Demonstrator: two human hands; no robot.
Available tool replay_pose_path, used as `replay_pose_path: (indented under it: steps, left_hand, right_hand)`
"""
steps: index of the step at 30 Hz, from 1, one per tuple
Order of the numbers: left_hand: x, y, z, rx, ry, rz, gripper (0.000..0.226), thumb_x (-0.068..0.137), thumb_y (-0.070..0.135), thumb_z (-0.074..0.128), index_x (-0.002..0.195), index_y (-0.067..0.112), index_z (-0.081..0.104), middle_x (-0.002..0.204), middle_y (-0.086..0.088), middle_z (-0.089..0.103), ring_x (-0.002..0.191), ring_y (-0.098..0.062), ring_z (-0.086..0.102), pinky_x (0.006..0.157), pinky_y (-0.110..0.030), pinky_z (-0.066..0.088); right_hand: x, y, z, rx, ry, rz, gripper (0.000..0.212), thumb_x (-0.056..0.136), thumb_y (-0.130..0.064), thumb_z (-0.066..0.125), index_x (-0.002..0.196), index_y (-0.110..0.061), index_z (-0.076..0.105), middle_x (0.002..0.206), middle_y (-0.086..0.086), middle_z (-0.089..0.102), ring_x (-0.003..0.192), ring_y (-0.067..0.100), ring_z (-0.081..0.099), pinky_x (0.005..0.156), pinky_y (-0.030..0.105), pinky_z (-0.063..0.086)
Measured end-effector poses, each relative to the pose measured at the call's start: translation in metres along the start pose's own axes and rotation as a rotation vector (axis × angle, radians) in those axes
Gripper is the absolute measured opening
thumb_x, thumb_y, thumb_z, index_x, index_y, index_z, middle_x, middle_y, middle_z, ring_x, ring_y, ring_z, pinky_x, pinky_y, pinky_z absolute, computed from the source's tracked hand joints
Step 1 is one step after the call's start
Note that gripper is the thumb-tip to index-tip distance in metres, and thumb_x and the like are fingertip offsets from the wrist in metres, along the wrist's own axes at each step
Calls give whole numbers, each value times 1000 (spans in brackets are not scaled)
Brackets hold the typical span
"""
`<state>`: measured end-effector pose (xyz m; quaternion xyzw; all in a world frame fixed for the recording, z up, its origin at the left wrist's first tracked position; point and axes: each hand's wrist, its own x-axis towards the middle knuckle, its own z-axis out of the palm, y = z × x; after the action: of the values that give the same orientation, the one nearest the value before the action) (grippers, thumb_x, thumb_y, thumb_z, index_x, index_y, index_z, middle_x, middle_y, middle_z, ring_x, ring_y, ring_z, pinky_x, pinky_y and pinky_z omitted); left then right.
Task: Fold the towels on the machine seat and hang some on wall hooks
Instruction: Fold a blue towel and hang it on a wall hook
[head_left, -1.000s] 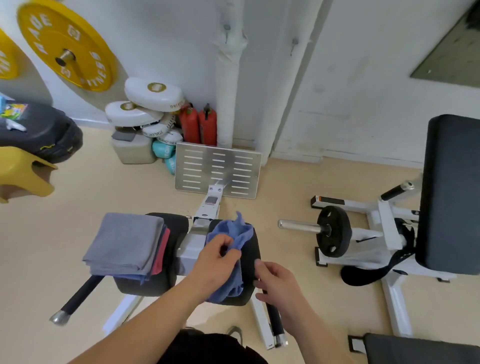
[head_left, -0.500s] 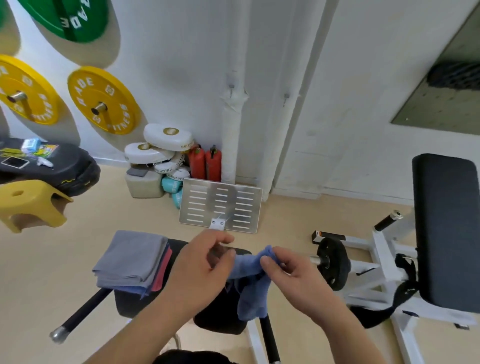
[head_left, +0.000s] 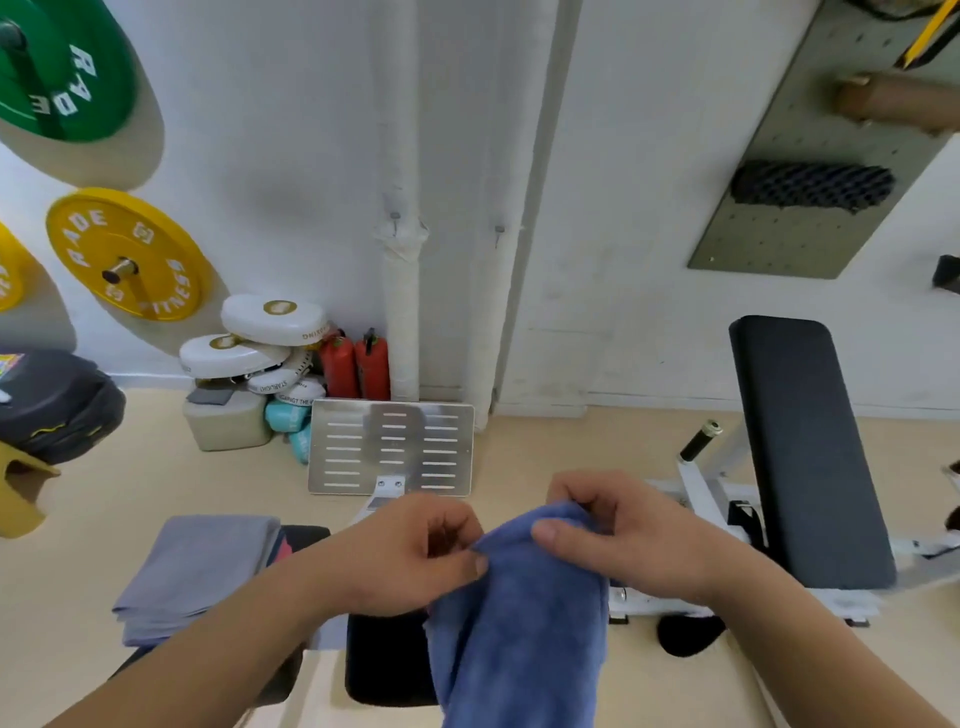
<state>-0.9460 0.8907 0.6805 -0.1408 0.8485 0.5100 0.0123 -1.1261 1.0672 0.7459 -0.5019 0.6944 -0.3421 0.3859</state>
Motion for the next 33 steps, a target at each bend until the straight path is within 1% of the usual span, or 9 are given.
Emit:
replay_pose_path:
  steps: [5, 9, 12, 16, 19, 24, 28, 31, 33]
  left_hand:
    - [-5, -5, 35, -24, -181, -56, 17, 90, 28, 70, 78, 30, 57, 68, 18, 56, 65, -1, 49, 64, -15, 40]
    - [1, -24, 44, 67, -179, -158, 13, 85, 32, 66, 80, 25, 57, 67, 18, 54, 64, -1, 48, 65, -19, 40]
    - [1, -42, 45, 76, -86, -208, 24, 90, 35, 64, 83, 12, 61, 68, 11, 52, 64, -2, 46, 67, -25, 40]
    - [-2, -48, 29, -98, 238, -268, 18, 95, 31, 70, 81, 21, 73, 72, 2, 66, 70, -5, 57, 69, -25, 45]
    - [-7, -36, 14, -136, 394, -250, 20, 99, 24, 66, 86, 32, 79, 80, 9, 74, 75, -2, 63, 75, -25, 49]
    - [-14, 4, 7, 51, 240, -35, 40, 102, 14, 58, 105, 51, 73, 104, 22, 70, 107, 2, 63, 88, -14, 46]
    - [3, 33, 20, 169, 338, 201, 36, 97, 18, 67, 112, 50, 72, 93, 16, 62, 94, -7, 63, 82, -13, 45]
    - [10, 41, 26, 68, 355, 197, 44, 95, 24, 70, 130, 48, 61, 87, 15, 64, 86, -6, 63, 77, -13, 45]
    - [10, 36, 25, 162, 314, 213, 28, 97, 30, 68, 120, 46, 67, 87, 16, 64, 89, -5, 62, 78, -16, 46]
  right_hand:
    - [-6, 35, -20, 267, 182, 89, 32, 100, -37, 62, 83, -10, 58, 73, 4, 52, 65, 25, 47, 62, 41, 40]
    - [-5, 69, -41, 379, 497, 150, 27, 101, -32, 63, 85, -11, 62, 85, 10, 61, 86, 25, 58, 80, 42, 44]
    - [-7, 91, -59, 494, 746, 242, 20, 99, -31, 65, 83, -20, 68, 87, 5, 64, 90, 21, 62, 85, 40, 50]
    - [-11, 122, -70, 454, 961, 374, 19, 98, -31, 67, 86, -18, 71, 88, 0, 69, 94, 21, 65, 85, 36, 53]
    - [-14, 134, -60, 404, 929, 439, 19, 98, -31, 66, 87, -17, 73, 90, 1, 72, 103, 26, 66, 87, 39, 54]
    - [-6, 94, -24, 195, 656, 262, 20, 99, -30, 64, 83, -25, 74, 84, -4, 76, 89, 14, 70, 83, 31, 54]
    - [5, 48, 7, 108, 408, 14, 14, 98, -17, 67, 88, -20, 76, 85, -4, 76, 86, 12, 69, 82, 30, 54]
    - [6, 28, 24, 85, 278, -99, 12, 98, -15, 68, 92, -20, 78, 90, -3, 77, 90, 12, 69, 84, 23, 54]
    - [6, 26, 26, 60, 281, -130, 13, 95, -17, 73, 85, -25, 78, 82, -13, 74, 82, 1, 65, 78, 13, 48]
